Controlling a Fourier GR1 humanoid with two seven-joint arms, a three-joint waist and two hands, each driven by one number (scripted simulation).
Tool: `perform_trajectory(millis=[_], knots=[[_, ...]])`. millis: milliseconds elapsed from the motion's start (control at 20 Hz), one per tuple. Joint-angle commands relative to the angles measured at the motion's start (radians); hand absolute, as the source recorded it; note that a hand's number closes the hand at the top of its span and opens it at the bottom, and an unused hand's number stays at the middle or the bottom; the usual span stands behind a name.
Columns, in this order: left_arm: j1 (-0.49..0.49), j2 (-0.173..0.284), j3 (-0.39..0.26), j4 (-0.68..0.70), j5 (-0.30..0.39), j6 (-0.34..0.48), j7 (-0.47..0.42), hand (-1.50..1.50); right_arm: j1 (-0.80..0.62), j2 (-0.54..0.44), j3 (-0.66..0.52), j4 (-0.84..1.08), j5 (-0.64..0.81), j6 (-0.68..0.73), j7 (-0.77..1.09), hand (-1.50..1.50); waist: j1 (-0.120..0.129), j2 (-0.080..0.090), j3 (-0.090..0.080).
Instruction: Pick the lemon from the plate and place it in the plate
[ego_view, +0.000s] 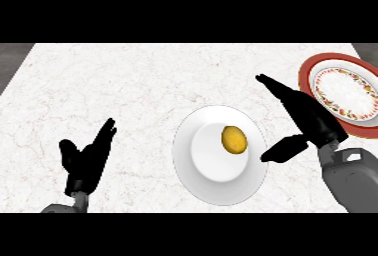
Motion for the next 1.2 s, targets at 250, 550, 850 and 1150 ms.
perform_trajectory(millis=[250,550,850,1150], knots=[[0.01,-0.067,-0.028,0.023,-0.056,0.028,0.038,0.0,0.027,0.096,0.044,-0.01,0.054,0.09,0.105,-1.5,-0.002,0.006,-0.007],[0.029,-0.028,0.026,-0.016,-0.025,-0.038,0.069,0.0,0.097,0.182,0.091,0.016,0.158,0.028,0.069,-1.5,0.0,0.006,-0.006],[0.035,-0.056,0.04,0.036,-0.037,-0.06,0.016,0.0,0.056,0.206,0.085,0.133,0.286,-0.023,0.047,-1.5,0.001,0.007,-0.007],[0.05,-0.039,0.064,0.009,-0.041,-0.096,0.029,0.0,-0.006,0.245,0.059,0.194,0.323,0.048,0.089,-1.5,0.003,0.007,-0.007]])
